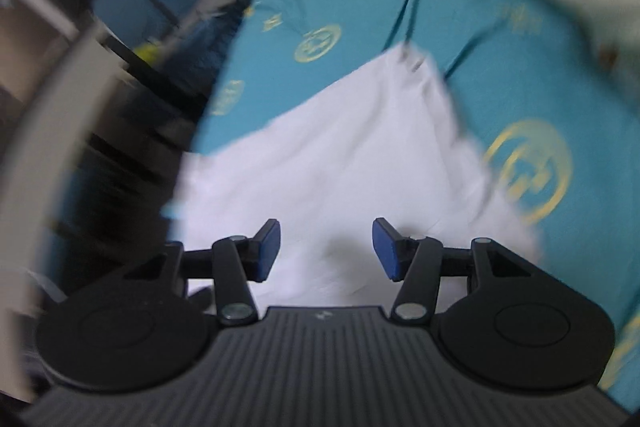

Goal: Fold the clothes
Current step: 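Grasp the folded T-shirt corners with both tools and lift it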

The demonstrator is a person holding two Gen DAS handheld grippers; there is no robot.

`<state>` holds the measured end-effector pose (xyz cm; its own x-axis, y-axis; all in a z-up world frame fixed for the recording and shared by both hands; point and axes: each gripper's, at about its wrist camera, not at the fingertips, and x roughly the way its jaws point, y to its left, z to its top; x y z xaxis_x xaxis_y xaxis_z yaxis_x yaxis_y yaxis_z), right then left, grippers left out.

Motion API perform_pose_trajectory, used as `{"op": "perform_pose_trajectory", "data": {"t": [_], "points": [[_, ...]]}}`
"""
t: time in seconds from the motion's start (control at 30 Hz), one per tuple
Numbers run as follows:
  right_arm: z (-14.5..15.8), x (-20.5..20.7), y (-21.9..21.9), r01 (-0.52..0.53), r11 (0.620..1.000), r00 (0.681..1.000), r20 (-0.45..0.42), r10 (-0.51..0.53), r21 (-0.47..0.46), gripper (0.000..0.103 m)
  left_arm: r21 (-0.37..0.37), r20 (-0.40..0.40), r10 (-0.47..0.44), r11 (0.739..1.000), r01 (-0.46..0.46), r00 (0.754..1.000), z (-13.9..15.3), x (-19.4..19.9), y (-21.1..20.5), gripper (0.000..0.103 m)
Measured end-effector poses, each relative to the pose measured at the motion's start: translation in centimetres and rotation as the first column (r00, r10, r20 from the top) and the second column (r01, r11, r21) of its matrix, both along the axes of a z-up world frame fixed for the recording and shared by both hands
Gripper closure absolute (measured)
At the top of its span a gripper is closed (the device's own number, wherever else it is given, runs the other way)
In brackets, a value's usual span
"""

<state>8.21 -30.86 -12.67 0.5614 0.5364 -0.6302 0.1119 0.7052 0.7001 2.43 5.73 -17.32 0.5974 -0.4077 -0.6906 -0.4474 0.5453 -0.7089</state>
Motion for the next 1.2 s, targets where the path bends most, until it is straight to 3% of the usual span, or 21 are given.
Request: {"op": "perform_pose_trajectory", "data": {"t": [0.07,0.17,0.23,0.27,0.33,0.37,0.57,0.73,0.8,0.83,0.87,0.9,1.03,1.2], "points": [[-1.0,-0.5,0.2,-0.018,0.983,0.998,-0.053,0.028,0.182,0.049,0.004,0.018,-0.002,1.000,0.002,1.000,0.6,0.1,-0.1,0.074],[-3.0,-1.1,1.5,-0.017,0.919,0.988,-0.134,0.076,0.393,0.049,0.003,0.069,-0.009,1.000,0.008,0.998,1.8,0.3,-0.3,0.086],[-4.6,-1.6,2.4,0.035,0.870,0.977,-0.199,0.073,0.493,0.044,-0.008,0.113,-0.012,1.000,0.013,0.994,2.7,0.2,-0.5,0.089],[-5.4,-1.8,2.8,0.066,0.841,0.970,-0.232,0.072,0.537,0.037,-0.017,0.135,-0.012,1.000,0.015,0.991,3.2,0.2,-0.4,0.089],[-7.0,-2.2,2.9,0.153,0.796,0.955,-0.295,0.033,0.585,0.031,-0.033,0.176,-0.014,0.999,0.020,0.984,4.1,0.2,-0.5,0.090],[-7.7,-2.4,2.8,0.196,0.779,0.946,-0.323,0.009,0.596,0.027,-0.037,0.188,-0.014,0.999,0.022,0.982,4.4,0.3,-0.5,0.090],[-8.4,-3.0,0.3,0.362,0.777,0.916,-0.351,-0.194,0.514,0.027,-0.094,0.163,0.008,0.996,0.008,0.987,4.1,0.7,-0.1,0.090],[-8.9,-3.4,-1.8,0.493,0.751,0.863,-0.355,-0.360,0.438,0.031,-0.123,0.125,0.017,0.992,-0.001,0.992,3.0,1.0,0.6,0.090],[-9.1,-3.6,-2.6,0.544,0.733,0.835,-0.352,-0.424,0.408,0.040,-0.126,0.114,0.023,0.992,-0.008,0.993,2.6,1.1,0.8,0.090],[-8.9,-3.6,-2.6,0.544,0.742,0.835,-0.340,-0.432,0.393,0.045,-0.130,0.104,0.027,0.991,-0.013,0.994,2.4,1.1,0.9,0.089],[-8.8,-3.6,-2.6,0.541,0.750,0.837,-0.334,-0.434,0.381,0.057,-0.136,0.087,0.031,0.991,-0.019,0.996,2.0,1.1,1.0,0.088],[-8.7,-3.6,-2.5,0.539,0.757,0.838,-0.330,-0.435,0.370,0.070,-0.142,0.071,0.036,0.990,-0.025,0.997,1.7,1.1,1.1,0.083],[-8.3,-3.3,-3.0,0.515,0.770,0.855,-0.293,-0.428,0.376,0.080,-0.163,-0.002,0.041,0.986,-0.041,0.999,0.1,1.2,1.2,0.053],[-7.5,-3.0,-3.4,0.472,0.776,0.882,-0.235,-0.409,0.418,0.083,-0.220,-0.050,0.008,0.975,-0.018,0.999,-1.9,1.6,0.3,0.042]]}}
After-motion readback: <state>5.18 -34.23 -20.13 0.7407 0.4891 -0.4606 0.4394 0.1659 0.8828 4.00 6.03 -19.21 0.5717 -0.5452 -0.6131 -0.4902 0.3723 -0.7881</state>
